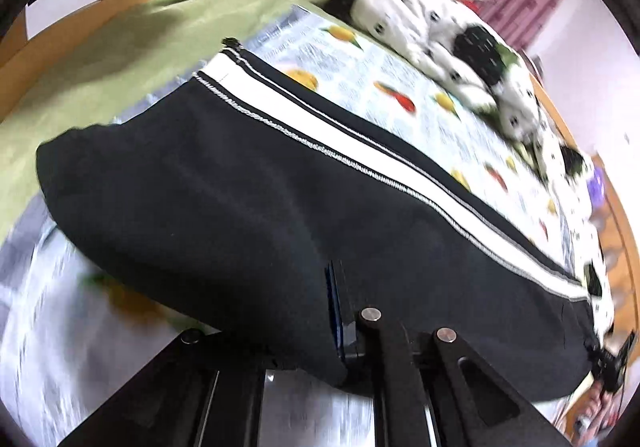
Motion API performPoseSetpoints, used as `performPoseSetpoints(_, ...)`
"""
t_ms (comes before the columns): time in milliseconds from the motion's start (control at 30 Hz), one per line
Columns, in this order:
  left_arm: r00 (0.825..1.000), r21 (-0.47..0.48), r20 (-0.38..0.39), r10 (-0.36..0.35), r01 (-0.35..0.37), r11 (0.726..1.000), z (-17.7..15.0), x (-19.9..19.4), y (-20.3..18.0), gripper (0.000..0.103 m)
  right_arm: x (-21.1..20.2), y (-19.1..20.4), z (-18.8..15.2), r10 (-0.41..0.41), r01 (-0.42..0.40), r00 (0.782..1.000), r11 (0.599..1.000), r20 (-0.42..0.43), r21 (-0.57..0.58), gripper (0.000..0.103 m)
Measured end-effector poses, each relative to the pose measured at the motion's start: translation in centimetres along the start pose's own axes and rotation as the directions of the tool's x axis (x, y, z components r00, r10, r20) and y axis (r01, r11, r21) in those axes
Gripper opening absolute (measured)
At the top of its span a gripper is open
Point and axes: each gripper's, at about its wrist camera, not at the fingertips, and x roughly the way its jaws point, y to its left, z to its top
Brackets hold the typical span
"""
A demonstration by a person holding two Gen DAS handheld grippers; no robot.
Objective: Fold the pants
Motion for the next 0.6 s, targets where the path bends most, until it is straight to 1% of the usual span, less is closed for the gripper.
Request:
performPoseSetpoints(67, 1.000, 0.021, -0.011, 0.011, -0.011, 1.000, -1.9, -0.6, -0.2, 0.014, -1.2, -2.0, -1.2, -0.024, 0.023, 1.000, 1.000, 0.004, 0.011, 0.011)
performPoseSetpoints(100, 0.999, 0.026, -0.023, 0.036, -0.035, 0.999, -2.7, -0.7, -0.1, 0.015, -1.2, -2.7, -1.7, -0.039, 0.039, 0.999, 0.999, -0.009, 0.014, 0.015)
performPoseSetpoints(133, 0.999, 0.026, -0.030, 0.044, -0.043, 0.999, -3.3, -0.8, 0.0, 0.016, -1.0, -3.5, -2.2, -0.065, 0.066, 0.997, 0.998, -0.041, 0.023, 0.017)
performPoseSetpoints(200, 0.998, 0.004, -0.051, 0.046, -0.046, 0.999, -3.8, -1.2, 0.5, 0.021, -1.2, -4.3, -3.0, -0.107, 0.109, 0.992, 0.994, -0.063, 0.029, 0.033)
performPoseSetpoints(267, 0.997, -0.011, -0.055, 0.059, -0.059, 0.998, -4.2, -2.3, 0.8, 0.031, -2.6, -4.2, -3.9, -0.138, 0.139, 0.989, 0.990, -0.043, 0.011, 0.037)
performPoseSetpoints(333, 0.994, 0.022, -0.038, 0.103, -0.102, 0.994, -5.0, -3.4, 0.5, 0.037, -4.5, -3.7, -4.7, -0.171, 0.170, 0.985, 0.985, -0.020, -0.039, 0.037)
performPoseSetpoints(367, 0.990, 0.057, -0.023, 0.142, -0.140, 0.988, -5.7, -4.3, 0.2, 0.039, -5.2, -3.4, -5.0, -0.188, 0.187, 0.982, 0.981, -0.007, -0.060, 0.037)
performPoseSetpoints(400, 0.988, 0.074, -0.009, 0.151, -0.150, 0.986, -6.3, -4.9, 0.1, 0.039, -6.1, -3.0, -5.2, -0.203, 0.203, 0.979, 0.976, 0.008, -0.078, 0.037)
performPoseSetpoints(467, 0.989, 0.117, 0.033, 0.146, -0.149, 0.982, -7.2, -6.4, -0.9, 0.039, -7.7, -1.7, -5.5, -0.217, 0.222, 0.975, 0.967, 0.047, -0.129, 0.037)
performPoseSetpoints(533, 0.989, 0.163, 0.062, 0.134, -0.143, 0.976, -7.2, -7.1, -2.1, 0.039, -9.0, 0.0, -6.0, -0.199, 0.210, 0.977, 0.960, 0.074, -0.187, 0.037)
performPoseSetpoints(567, 0.989, 0.200, 0.087, 0.116, -0.131, 0.971, -7.0, -7.3, -3.4, 0.042, -9.2, 0.8, -6.0, -0.186, 0.199, 0.979, 0.958, 0.079, -0.208, 0.037)
performPoseSetpoints(600, 0.990, 0.215, 0.093, 0.102, -0.120, 0.969, -6.7, -7.3, -4.1, 0.047, -9.2, 1.6, -6.2, -0.165, 0.179, 0.983, 0.956, 0.080, -0.231, 0.039)
